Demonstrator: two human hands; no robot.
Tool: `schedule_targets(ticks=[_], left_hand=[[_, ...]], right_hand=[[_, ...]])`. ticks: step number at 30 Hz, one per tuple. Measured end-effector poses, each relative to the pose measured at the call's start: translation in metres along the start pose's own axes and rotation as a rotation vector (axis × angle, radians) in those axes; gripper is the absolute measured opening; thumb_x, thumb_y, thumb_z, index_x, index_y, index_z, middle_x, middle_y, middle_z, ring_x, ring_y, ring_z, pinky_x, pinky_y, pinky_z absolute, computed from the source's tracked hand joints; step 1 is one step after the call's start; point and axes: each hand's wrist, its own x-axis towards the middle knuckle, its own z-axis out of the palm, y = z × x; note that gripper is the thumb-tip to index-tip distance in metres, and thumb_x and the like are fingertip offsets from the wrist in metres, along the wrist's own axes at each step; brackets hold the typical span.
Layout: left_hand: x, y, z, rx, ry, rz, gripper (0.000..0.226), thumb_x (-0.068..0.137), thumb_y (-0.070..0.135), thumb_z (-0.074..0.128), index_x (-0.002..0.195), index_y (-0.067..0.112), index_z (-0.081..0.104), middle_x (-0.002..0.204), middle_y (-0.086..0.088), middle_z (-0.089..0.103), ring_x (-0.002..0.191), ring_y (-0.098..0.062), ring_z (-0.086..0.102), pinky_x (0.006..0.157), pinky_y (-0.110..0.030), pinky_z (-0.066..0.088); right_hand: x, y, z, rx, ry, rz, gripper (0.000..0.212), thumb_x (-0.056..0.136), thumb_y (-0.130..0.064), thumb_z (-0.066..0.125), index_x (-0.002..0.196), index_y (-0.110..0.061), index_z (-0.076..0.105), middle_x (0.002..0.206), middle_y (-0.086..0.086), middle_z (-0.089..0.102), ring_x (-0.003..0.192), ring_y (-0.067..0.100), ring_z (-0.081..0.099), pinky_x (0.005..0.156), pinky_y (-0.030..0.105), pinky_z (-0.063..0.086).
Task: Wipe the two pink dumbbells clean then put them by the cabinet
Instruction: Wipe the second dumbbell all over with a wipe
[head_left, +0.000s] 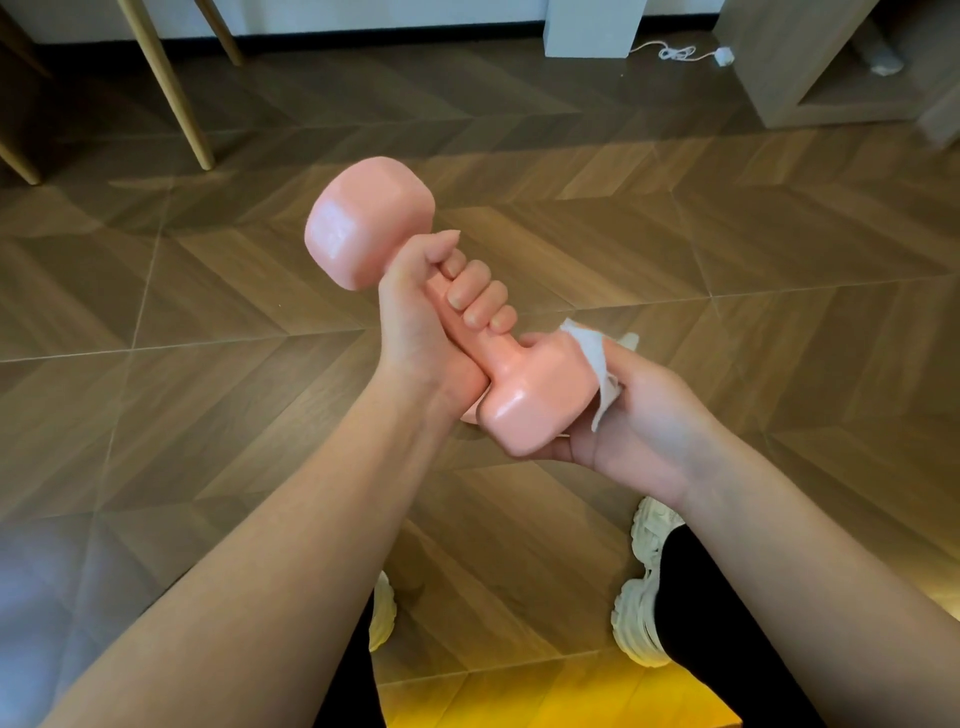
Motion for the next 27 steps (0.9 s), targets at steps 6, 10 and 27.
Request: schedule_targets(ticks=[6, 10, 27], left_hand=[[-0.001, 0.006, -0.002, -0.046, -0.117, 0.000, 0.029, 0.081, 0.022, 0.051, 0.058, 0.020, 0.034, 0.042, 0.007, 0.027, 0.036, -0.010, 0.024, 0.040, -0.025, 0.028], [-0.003, 0.004, -0.001, 0.022, -0.060, 0.051, 0.027, 0.087, 0.025, 0.054, 0.065, 0.018, 0.041, 0.048, 0.007, 0.035, 0.039, -0.010, 0.031, 0.043, -0.024, 0.035], [0.000, -0.001, -0.002, 0.004, 0.146, 0.024, 0.035, 0.089, 0.021, 0.051, 0.059, 0.021, 0.035, 0.047, 0.007, 0.027, 0.038, -0.012, 0.028, 0.041, -0.020, 0.034]], right_hand=[[-0.004, 0.003, -0.002, -0.008, -0.243, 0.094, 0.075, 0.081, -0.045, 0.068, 0.143, -0.008, 0.047, 0.141, 0.032, 0.049, 0.121, 0.046, 0.055, 0.085, 0.052, 0.056], [-0.003, 0.008, 0.005, -0.002, -0.218, 0.074, 0.072, 0.082, -0.047, 0.064, 0.140, -0.007, 0.048, 0.127, 0.030, 0.057, 0.111, 0.044, 0.060, 0.079, 0.043, 0.058], [-0.006, 0.004, -0.003, -0.283, -0.003, -0.191, 0.033, 0.094, -0.034, 0.062, 0.125, -0.024, 0.060, 0.100, -0.005, 0.071, 0.090, 0.006, 0.066, 0.076, 0.023, 0.054]])
